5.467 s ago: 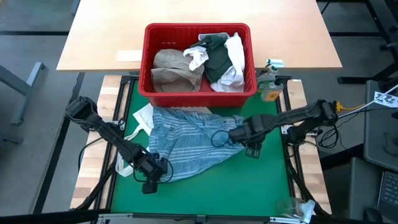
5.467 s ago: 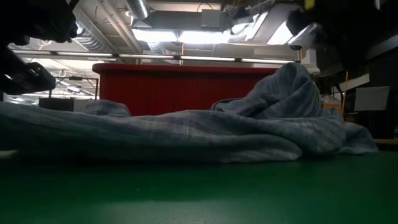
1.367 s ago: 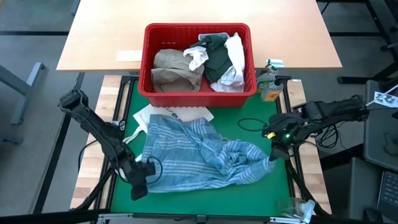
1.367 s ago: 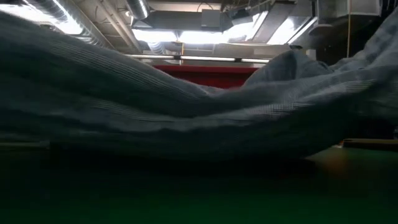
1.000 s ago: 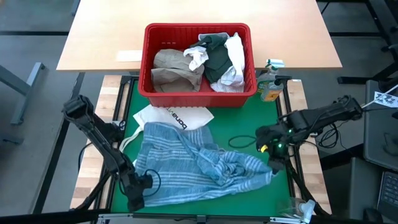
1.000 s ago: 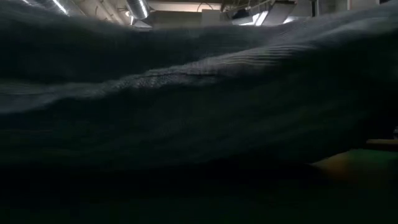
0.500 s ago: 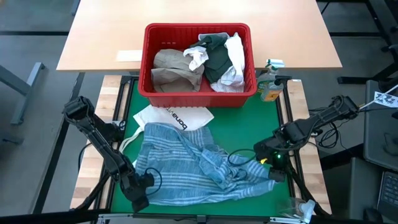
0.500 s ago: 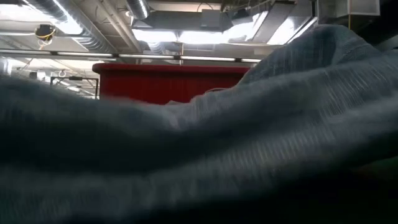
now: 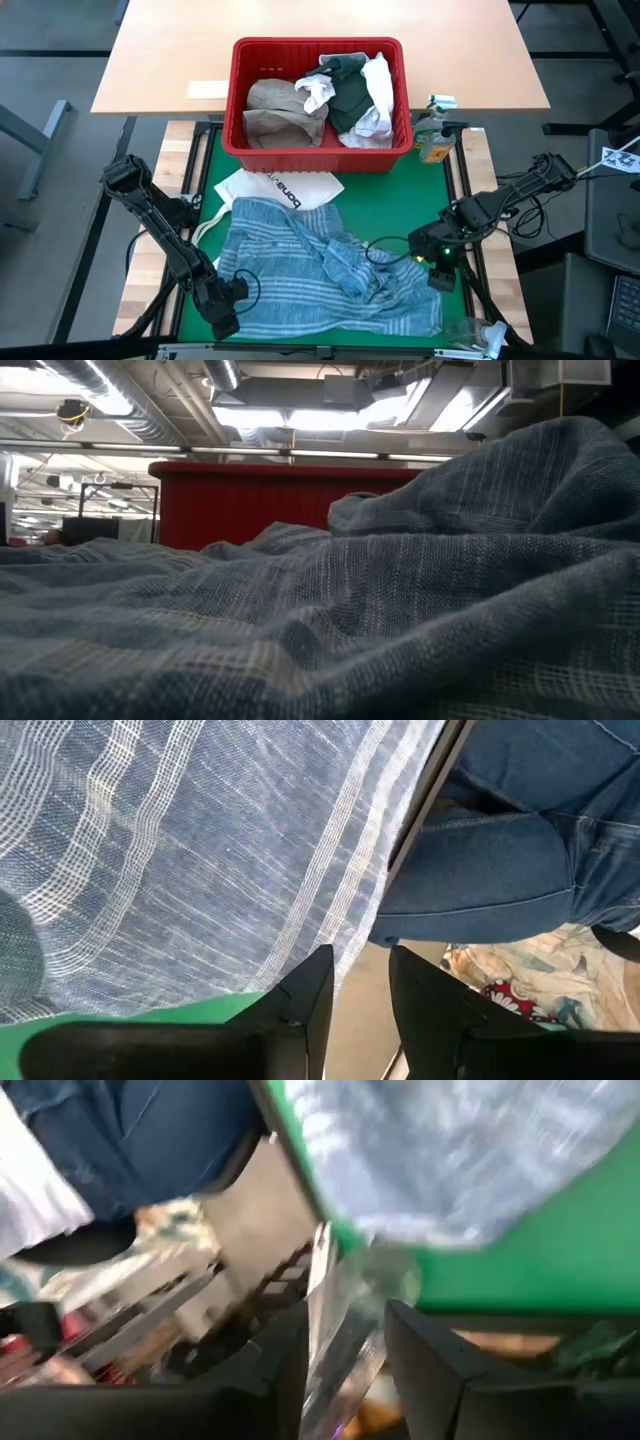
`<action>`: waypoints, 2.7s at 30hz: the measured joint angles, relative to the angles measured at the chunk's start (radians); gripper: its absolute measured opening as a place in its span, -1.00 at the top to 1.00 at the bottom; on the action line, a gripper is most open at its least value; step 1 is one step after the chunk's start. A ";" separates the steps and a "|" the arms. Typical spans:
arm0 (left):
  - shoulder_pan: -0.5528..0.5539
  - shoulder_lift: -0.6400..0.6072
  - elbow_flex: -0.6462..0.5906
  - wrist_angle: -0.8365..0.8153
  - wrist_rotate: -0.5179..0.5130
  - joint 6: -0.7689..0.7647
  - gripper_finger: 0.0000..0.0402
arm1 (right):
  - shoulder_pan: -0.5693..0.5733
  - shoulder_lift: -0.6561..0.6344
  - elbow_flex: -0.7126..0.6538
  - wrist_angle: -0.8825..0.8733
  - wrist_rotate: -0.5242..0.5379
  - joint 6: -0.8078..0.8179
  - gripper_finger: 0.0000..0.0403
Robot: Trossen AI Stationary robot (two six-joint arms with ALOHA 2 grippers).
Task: Fold Laundry from Bin
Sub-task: Fold the blue polo shirt
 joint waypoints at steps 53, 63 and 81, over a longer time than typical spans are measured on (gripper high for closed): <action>0.570 0.221 0.000 0.783 -0.409 1.340 0.52 | -0.138 0.156 0.000 0.536 0.588 -0.456 0.35; 0.564 0.303 0.000 0.785 -0.456 1.515 0.52 | -0.138 0.156 0.000 0.538 0.588 -0.456 0.35; 0.590 0.312 0.000 0.823 -0.492 1.703 0.52 | -0.138 0.156 0.000 0.538 0.588 -0.456 0.35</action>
